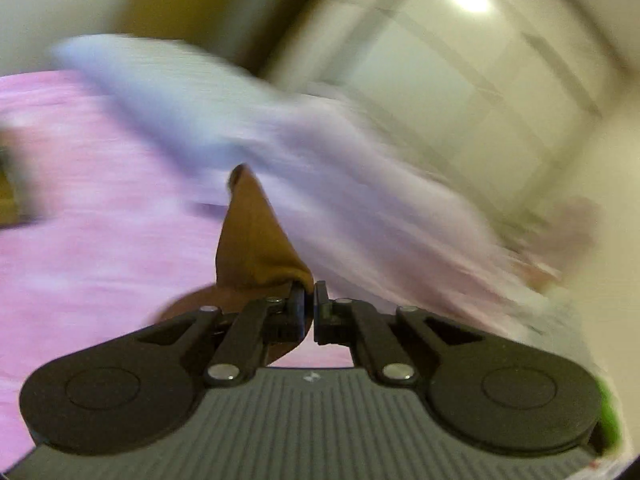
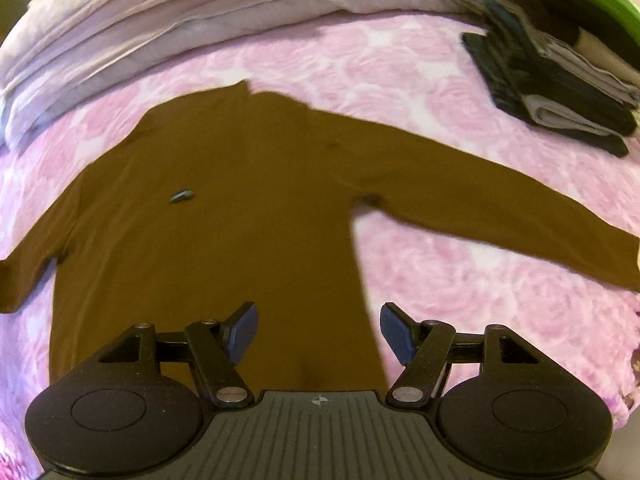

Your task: Fold large clothes

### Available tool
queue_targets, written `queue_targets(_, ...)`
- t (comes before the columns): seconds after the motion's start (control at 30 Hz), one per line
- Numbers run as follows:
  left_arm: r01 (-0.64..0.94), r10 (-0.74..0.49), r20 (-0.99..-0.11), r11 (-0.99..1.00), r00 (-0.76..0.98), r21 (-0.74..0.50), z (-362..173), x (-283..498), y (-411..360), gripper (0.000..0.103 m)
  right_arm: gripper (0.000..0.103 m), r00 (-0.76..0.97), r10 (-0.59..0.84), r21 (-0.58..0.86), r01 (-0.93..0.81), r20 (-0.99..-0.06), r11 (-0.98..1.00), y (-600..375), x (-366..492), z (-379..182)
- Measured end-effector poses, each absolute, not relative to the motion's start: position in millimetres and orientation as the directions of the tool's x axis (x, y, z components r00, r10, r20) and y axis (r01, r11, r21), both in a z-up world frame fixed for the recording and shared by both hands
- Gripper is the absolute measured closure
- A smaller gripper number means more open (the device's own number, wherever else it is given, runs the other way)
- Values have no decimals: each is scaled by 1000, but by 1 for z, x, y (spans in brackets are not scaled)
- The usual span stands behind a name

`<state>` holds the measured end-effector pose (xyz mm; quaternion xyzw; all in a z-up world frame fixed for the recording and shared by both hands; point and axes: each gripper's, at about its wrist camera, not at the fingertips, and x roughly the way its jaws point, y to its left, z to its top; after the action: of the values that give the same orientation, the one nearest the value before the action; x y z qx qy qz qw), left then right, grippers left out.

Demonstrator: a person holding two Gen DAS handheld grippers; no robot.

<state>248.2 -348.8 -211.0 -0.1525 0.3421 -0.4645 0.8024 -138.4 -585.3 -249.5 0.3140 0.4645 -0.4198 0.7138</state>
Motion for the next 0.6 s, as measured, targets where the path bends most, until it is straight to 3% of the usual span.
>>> queue_targets(0.1, 746, -952, -291, 265, 99, -611, -195, 168, -415, 101, 38, 218, -316, 69, 904, -924, 422, -599, -160, -249)
queue_targets(0.2, 783, -953, -284, 95, -107, -614, -211, 94, -470, 81, 38, 211, -322, 73, 917, -923, 391, -615, -179, -250)
queue_targets(0.23, 803, -926, -351, 105, -136, -587, -226, 74, -484, 72, 38, 207, -317, 76, 922, -926, 380, -620, -184, -253)
queue_targets(0.37, 876, -779, -622, 237, -87, -419, -296, 51, -488, 76, 38, 198, -288, 87, 931, -937, 355, -634, -203, -267)
queue_targets(0.43, 875, -698, -716, 335, -19, -350, -324, 68, -473, 76, 38, 209, -277, 104, 930, -938, 352, -639, -210, -275)
queue_targets(0.6, 880, -565, -807, 456, 172, -133, -352, 121, -442, 76, 39, 347, -247, 266, 913, -904, 310, -653, -212, -295)
